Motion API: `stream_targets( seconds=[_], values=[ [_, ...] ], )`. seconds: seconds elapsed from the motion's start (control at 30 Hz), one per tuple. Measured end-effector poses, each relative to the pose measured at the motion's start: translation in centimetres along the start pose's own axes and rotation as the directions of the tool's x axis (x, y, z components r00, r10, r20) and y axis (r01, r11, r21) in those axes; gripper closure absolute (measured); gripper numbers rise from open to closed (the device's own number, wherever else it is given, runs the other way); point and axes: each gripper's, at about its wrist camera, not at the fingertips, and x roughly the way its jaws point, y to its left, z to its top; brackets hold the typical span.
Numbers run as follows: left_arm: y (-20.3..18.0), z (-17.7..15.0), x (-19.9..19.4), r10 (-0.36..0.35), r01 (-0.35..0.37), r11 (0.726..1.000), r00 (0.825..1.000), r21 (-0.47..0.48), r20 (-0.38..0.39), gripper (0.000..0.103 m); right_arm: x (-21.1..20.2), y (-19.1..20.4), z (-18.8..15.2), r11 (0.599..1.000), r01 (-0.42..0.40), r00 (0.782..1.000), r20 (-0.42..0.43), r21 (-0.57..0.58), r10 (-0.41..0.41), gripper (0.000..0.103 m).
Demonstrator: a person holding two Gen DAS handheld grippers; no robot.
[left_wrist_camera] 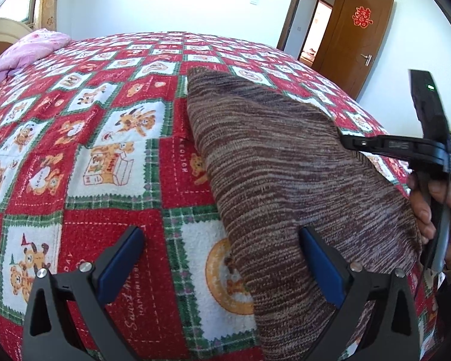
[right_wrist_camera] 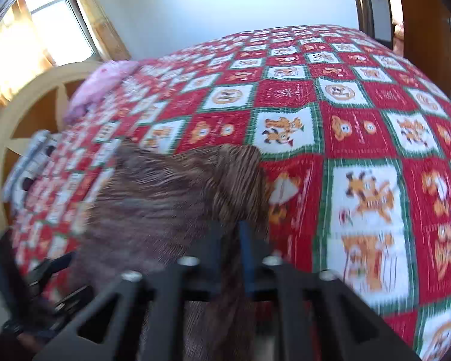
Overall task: Fold small clothes
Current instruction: 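Close the right gripper on the end of the folded brown sweater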
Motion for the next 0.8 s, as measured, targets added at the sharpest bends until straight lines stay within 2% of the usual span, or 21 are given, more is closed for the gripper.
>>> stream_targets(
  seconds=[0.1, 0.17, 0.2, 0.27, 0.37, 0.47, 0.5, 0.6, 0.67, 0.73, 0.8],
  values=[
    [0.2, 0.0, -0.1, -0.015, 0.015, 1.0, 1.0, -0.01, 0.005, 0.0, -2.9, 0.8, -2.8, 0.998, -0.052, 0.999, 0.0, -0.024, 0.052, 0.077],
    [0.3, 0.0, -0.1, -0.023, 0.023, 1.0, 1.0, -0.016, 0.005, 0.0, -2.3, 1.5, -5.0, 0.997, 0.014, 0.995, -0.096, -0.07, -0.02, 0.077],
    [0.3, 0.0, -0.1, -0.023, 0.023, 1.0, 1.0, -0.014, 0.005, 0.0, -2.1, 1.5, -5.8, 0.996, 0.036, 0.993, -0.113, -0.082, -0.046, 0.077],
    [0.2, 0.0, -0.1, -0.026, 0.026, 1.0, 1.0, -0.005, 0.001, 0.0, -3.0, 1.2, -6.8, 0.997, 0.037, 0.993, -0.106, -0.067, -0.044, 0.077],
    [0.0, -0.1, -0.3, -0.056, 0.056, 0.998, 0.998, 0.008, 0.006, 0.0, -3.6, 0.7, -6.1, 0.999, 0.009, 0.995, -0.103, -0.034, -0.013, 0.077],
    [-0.3, -0.2, -0.6, -0.098, 0.098, 0.995, 0.995, 0.028, 0.008, 0.0, -3.5, -0.1, -4.3, 0.998, -0.066, 0.997, -0.038, 0.001, 0.066, 0.076],
    [-0.6, -0.2, -0.4, -0.095, 0.095, 0.995, 0.995, 0.041, 0.001, 0.0, -3.0, -0.8, -3.3, 0.995, -0.093, 0.996, -0.014, 0.039, 0.093, 0.072],
    [-1.1, -0.2, -0.2, -0.1, 0.101, 0.993, 0.995, 0.065, -0.016, 0.0, -1.6, -2.2, -1.3, 0.987, -0.128, 0.992, 0.027, 0.095, 0.126, 0.069],
    [-1.0, -0.1, -0.1, -0.111, 0.112, 0.992, 0.994, 0.055, -0.02, 0.0, 0.6, -2.7, 0.0, 0.979, -0.159, 0.987, -0.016, 0.127, 0.162, 0.068],
    [-0.9, -0.1, 0.0, -0.113, 0.114, 0.992, 0.993, 0.054, -0.022, 0.0, 2.7, -3.1, 0.7, 0.981, -0.131, 0.988, -0.062, 0.141, 0.141, 0.068],
    [-1.1, -0.1, 0.0, -0.11, 0.111, 0.992, 0.994, 0.06, -0.023, 0.0, 4.0, -3.5, 1.0, 0.981, -0.125, 0.989, -0.062, 0.151, 0.136, 0.066]
  ],
)
